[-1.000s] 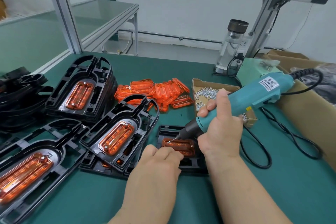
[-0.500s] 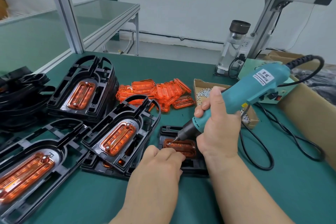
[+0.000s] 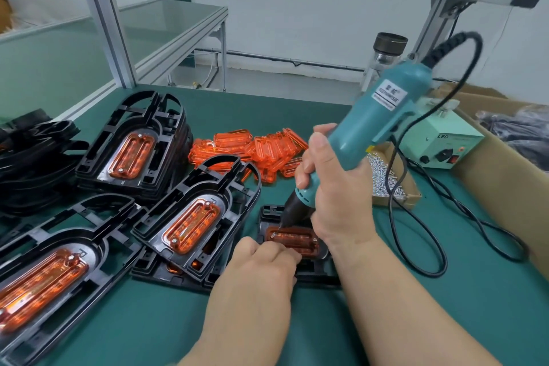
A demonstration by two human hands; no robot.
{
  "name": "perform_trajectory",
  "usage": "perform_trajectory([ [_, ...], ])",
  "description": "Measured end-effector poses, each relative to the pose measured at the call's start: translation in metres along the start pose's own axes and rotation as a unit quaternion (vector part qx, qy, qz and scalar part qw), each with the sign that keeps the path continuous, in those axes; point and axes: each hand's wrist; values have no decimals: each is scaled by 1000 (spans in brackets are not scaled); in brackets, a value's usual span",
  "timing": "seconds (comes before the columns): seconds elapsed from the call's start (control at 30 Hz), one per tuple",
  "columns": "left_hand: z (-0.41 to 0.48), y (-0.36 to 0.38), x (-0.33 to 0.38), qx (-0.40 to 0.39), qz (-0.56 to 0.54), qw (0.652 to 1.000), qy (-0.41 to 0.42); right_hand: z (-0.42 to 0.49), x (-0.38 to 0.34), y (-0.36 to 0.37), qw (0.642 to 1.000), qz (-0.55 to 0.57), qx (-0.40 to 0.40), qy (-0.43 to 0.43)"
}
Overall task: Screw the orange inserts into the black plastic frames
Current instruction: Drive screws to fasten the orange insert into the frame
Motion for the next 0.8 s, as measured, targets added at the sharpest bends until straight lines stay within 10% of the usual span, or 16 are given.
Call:
perform_trajectory([
  [0.8, 7, -4, -5, -35, 5, 999, 39, 7, 5, 9, 983, 6, -182, 39],
])
Point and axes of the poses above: each hand's wrist, its own z-axis towards the middle knuckle, its own y-axis out of the palm, x = y × z, and after that the axes turned 11 degrees about x, right-handed
